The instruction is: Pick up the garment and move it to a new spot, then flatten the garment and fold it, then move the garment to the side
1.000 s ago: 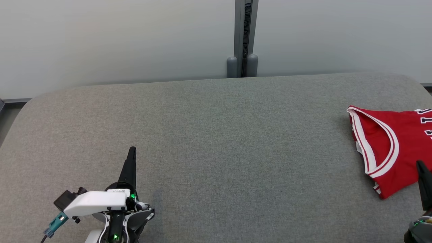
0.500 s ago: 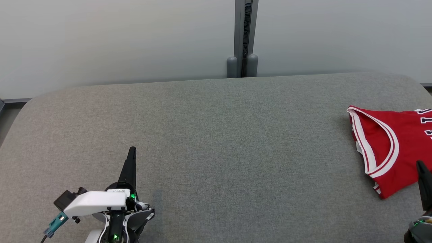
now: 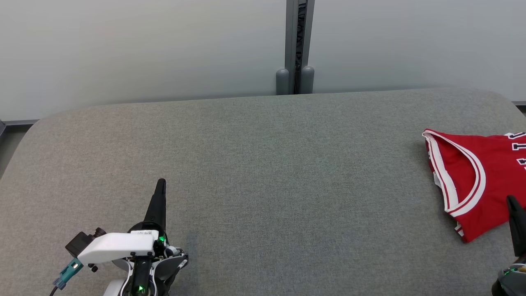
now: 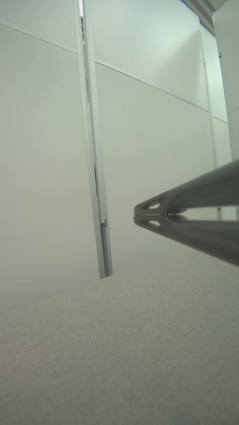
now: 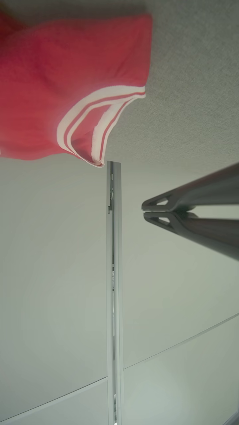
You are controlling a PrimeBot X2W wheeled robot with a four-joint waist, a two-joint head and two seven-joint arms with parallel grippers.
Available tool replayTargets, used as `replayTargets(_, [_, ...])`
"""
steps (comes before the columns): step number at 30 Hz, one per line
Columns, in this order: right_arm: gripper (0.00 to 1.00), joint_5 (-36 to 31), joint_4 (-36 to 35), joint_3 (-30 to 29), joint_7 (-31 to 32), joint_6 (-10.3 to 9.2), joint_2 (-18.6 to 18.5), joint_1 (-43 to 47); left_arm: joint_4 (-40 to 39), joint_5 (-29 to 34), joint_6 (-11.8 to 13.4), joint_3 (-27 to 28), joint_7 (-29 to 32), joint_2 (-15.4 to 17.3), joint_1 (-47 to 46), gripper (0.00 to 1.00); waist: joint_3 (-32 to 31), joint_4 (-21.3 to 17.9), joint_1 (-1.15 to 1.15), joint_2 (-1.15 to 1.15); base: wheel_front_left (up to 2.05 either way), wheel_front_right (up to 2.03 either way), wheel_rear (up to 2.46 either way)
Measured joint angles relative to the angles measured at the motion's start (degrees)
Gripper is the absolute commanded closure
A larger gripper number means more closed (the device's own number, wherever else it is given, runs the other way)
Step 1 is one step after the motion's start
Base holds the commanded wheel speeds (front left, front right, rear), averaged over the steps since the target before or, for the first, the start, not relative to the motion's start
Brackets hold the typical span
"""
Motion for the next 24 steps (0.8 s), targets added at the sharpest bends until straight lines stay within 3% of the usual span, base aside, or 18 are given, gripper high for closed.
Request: replayTargets(24, [1.00, -0.15, 0.00, -0.08, 0.05, 0.00, 0.08, -0.01, 0.00, 0.00, 0.00, 0.00, 0.00, 0.00, 0.00, 1.00, 0.00, 0.00, 0.00, 0.00, 0.00, 0.00, 0.00])
